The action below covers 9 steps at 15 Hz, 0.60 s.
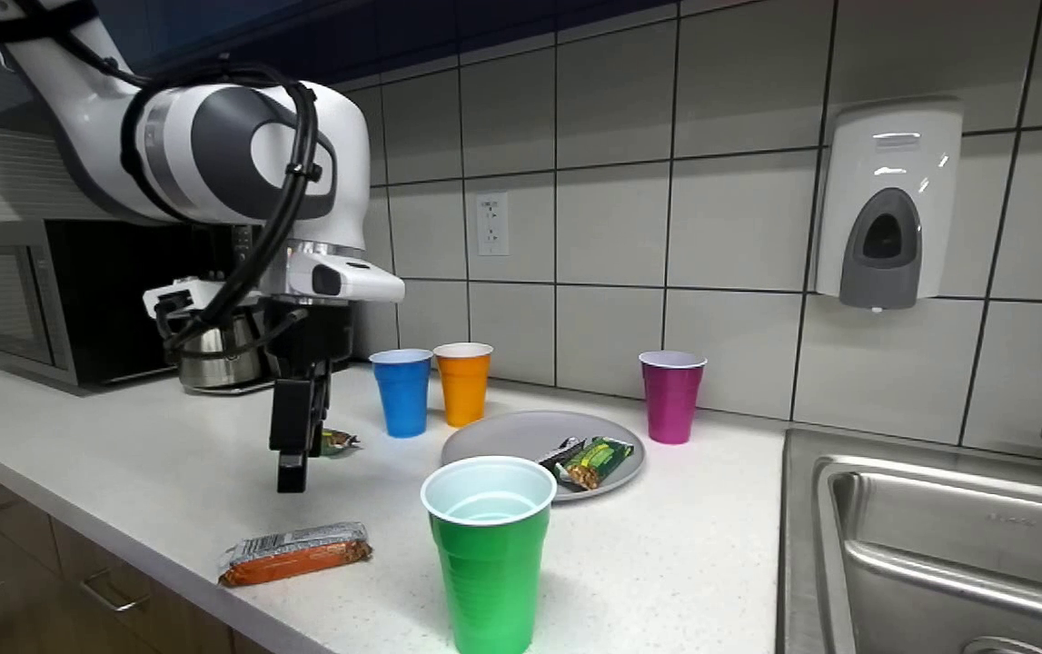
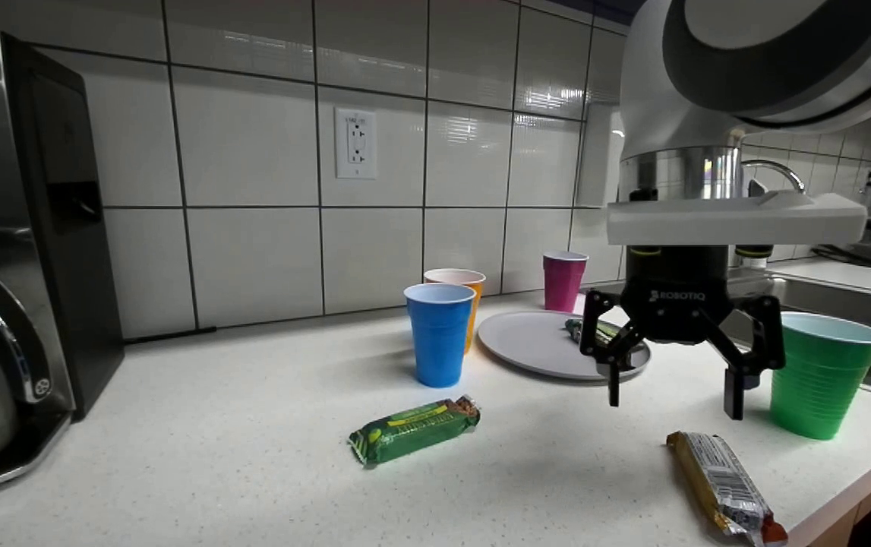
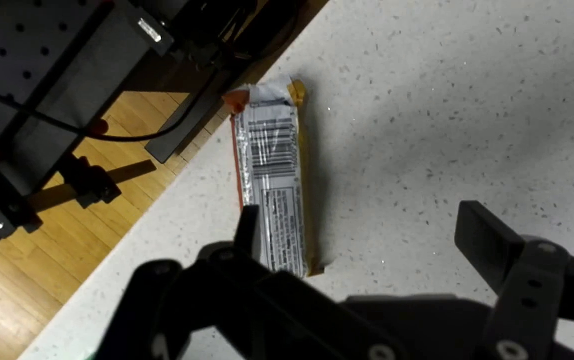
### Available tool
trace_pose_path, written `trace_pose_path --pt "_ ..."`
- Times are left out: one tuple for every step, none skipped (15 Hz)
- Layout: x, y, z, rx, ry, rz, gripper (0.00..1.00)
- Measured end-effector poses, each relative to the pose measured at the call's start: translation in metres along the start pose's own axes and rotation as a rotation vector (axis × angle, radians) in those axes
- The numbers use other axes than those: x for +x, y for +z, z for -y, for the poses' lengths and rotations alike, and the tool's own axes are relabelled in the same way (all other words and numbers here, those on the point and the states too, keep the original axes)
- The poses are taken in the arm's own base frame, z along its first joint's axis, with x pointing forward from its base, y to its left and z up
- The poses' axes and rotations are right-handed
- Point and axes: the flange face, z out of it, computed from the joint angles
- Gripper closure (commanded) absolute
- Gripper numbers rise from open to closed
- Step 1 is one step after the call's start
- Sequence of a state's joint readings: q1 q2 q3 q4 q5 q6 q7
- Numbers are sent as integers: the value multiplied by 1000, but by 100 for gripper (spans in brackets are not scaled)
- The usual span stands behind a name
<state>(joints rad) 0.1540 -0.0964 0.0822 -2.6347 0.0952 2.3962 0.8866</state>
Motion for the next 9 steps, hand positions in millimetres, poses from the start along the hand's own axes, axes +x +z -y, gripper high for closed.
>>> trace_pose_path --pt "-3 1 -3 0 21 3 0" --pt "-6 2 -5 0 40 7 0" --pt "-9 4 -7 0 60 13 0" --pt "-12 5 -10 0 75 18 0" --pt "-14 7 -12 -1 88 23 0" --pt "-15 8 -14 -3 101 28 0" --pt "-17 10 -16 -5 111 31 0" --pt "-18 12 -18 -8 119 35 0" --pt "-18 13 -20 -10 123 39 0"
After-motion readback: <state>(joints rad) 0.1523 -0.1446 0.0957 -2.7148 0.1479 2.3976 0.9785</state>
